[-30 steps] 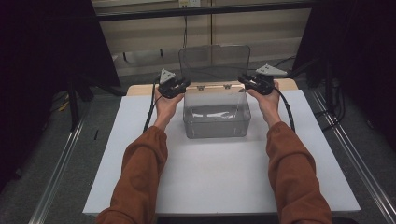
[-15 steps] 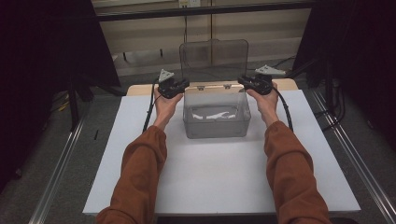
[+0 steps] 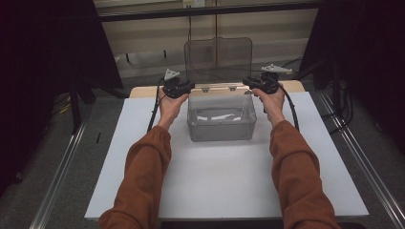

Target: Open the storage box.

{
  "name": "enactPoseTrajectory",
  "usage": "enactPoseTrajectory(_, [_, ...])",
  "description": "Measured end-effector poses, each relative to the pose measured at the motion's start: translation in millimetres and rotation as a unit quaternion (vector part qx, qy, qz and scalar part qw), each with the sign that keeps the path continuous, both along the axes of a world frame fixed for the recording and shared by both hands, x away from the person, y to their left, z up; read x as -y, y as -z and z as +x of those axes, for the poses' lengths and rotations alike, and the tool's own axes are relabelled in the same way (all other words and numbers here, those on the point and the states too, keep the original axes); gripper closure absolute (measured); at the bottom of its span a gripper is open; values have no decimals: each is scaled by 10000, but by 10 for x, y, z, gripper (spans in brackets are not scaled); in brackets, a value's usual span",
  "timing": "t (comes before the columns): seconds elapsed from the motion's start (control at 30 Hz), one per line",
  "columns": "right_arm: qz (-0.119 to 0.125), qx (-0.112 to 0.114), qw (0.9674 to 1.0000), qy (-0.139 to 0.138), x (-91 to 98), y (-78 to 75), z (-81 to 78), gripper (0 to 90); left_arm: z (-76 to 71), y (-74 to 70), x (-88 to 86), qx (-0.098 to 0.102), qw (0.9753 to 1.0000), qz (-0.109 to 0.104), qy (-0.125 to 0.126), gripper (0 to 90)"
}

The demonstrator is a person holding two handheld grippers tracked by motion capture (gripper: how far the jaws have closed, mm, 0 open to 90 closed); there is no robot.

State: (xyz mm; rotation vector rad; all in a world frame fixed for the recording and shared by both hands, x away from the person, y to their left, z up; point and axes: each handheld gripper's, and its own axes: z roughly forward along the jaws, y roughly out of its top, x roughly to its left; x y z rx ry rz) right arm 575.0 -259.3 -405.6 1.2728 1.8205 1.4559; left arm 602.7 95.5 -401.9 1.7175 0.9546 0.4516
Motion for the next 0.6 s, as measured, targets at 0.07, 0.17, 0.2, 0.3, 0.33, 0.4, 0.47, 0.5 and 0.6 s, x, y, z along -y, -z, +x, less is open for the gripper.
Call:
enactPoseTrajectory(0.07, [76,-114,9999,37,-3,-10,10,720,13,-14,1,-71,10000,18,-3,703])
enactPoseTrajectory(0.17, [161,-267,9995,64,1,-21,30,719,28,-26,4,-168,9999,6,-26,698])
enactPoseTrajectory(0.2, [161,-267,9995,64,1,-21,30,719,32,-24,4,-193,9998,-18,-25,698])
enactPoseTrajectory(0.3, [141,-344,9993,63,-1,-34,50,711,42,-22,6,-252,9996,-59,-63,693])
enactPoseTrajectory(0.33, [121,-364,9992,59,-2,-37,55,705,44,-23,9,-296,9995,-83,-72,689])
enactPoseTrajectory(0.4, [126,-403,9991,56,-5,-33,71,692,47,-21,15,-352,9992,-128,-105,680])
enactPoseTrajectory(0.47, [134,-418,9990,53,-5,-30,74,689,56,-14,13,-368,9992,-153,-106,676])
enactPoseTrajectory(0.5, [169,-425,9989,51,-4,-26,80,687,59,-12,14,-387,9991,-160,-107,675])
enactPoseTrajectory(0.6, [191,-444,9988,41,4,-16,89,683,55,-21,43,-264,9995,45,-149,656])
